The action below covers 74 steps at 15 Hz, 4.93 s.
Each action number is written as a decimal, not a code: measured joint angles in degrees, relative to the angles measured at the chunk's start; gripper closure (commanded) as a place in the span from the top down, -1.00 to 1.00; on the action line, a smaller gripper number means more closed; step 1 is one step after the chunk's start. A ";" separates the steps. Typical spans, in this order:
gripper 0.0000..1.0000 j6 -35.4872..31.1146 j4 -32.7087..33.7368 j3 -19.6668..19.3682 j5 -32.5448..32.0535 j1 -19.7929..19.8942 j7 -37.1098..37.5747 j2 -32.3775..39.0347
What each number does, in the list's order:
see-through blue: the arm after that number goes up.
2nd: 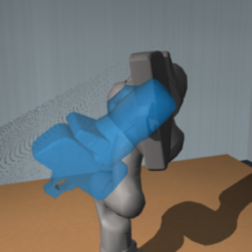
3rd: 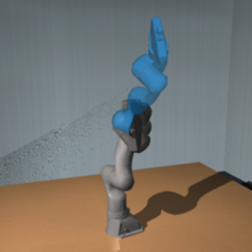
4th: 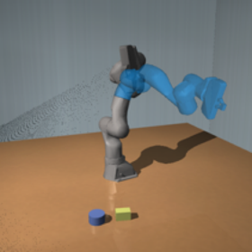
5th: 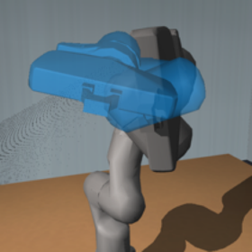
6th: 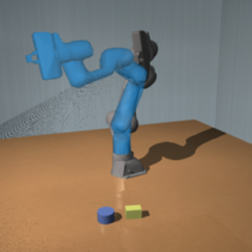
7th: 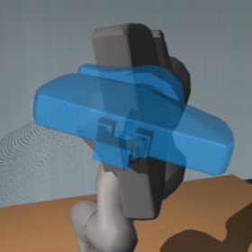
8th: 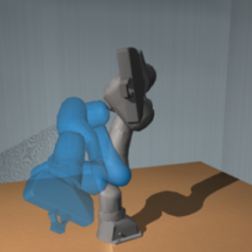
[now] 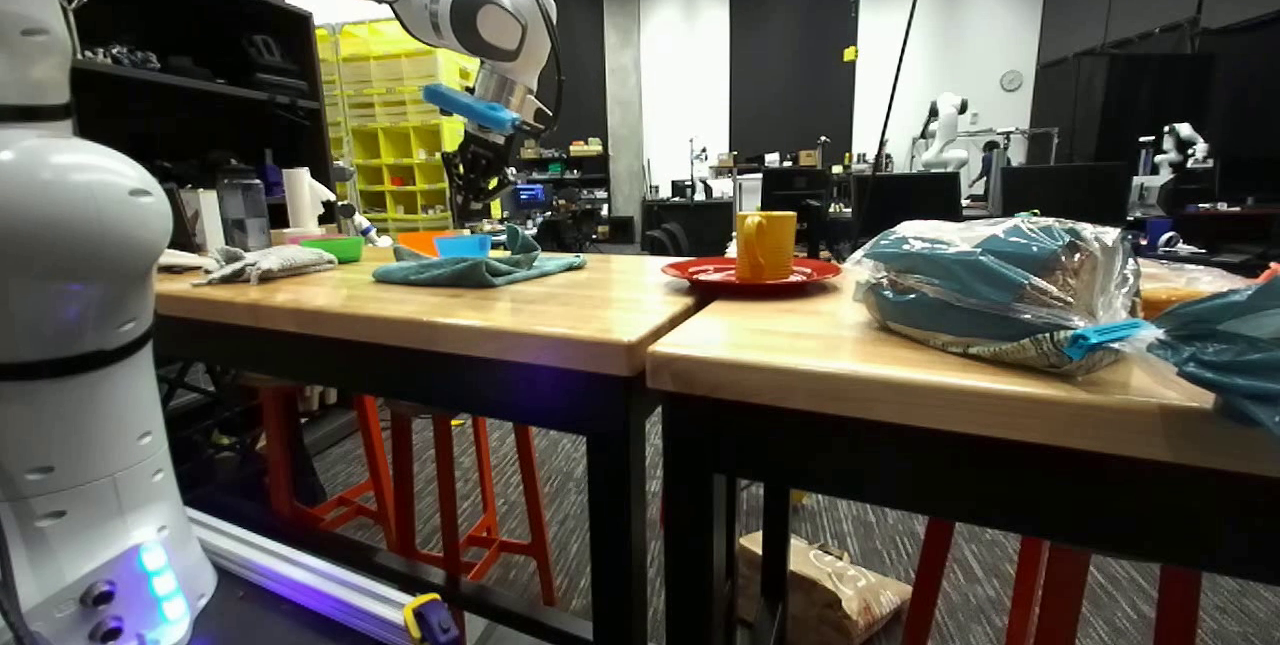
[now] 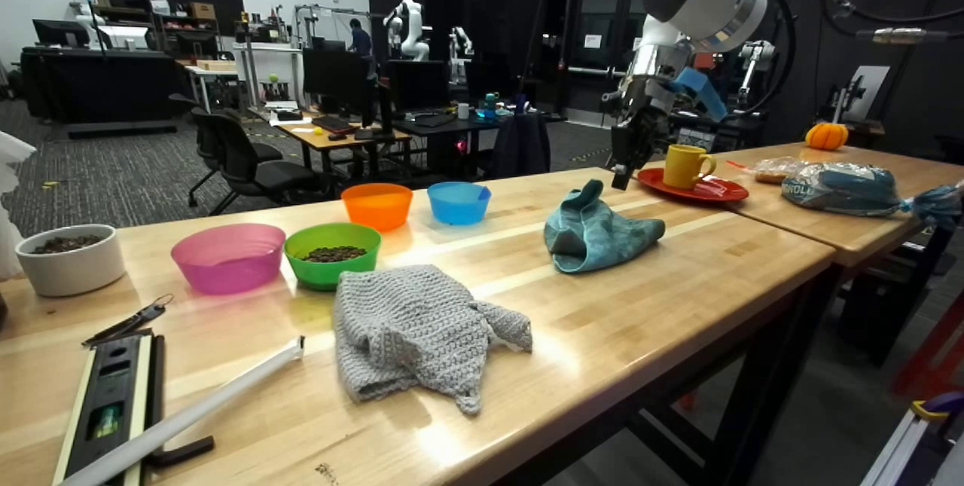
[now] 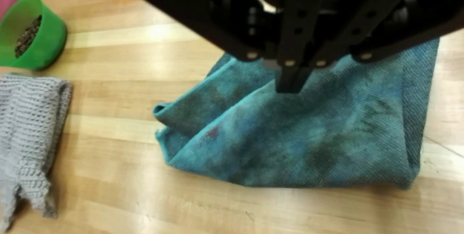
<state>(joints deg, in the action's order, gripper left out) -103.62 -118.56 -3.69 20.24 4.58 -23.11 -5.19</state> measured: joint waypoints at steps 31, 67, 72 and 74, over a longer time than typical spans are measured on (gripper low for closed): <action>-1.00 -13.19 16.65 -0.52 -2.47 3.18 -5.45 19.82; 1.00 -17.09 -16.46 10.22 -17.25 -12.70 1.48 -8.31; 1.00 -20.89 -19.05 10.62 -18.58 -14.34 0.03 -8.81; 1.00 -22.15 -19.94 10.62 -19.04 -14.58 -1.18 -8.82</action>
<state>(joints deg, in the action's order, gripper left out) -125.77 -138.51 6.93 1.20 -10.00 -24.29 -14.00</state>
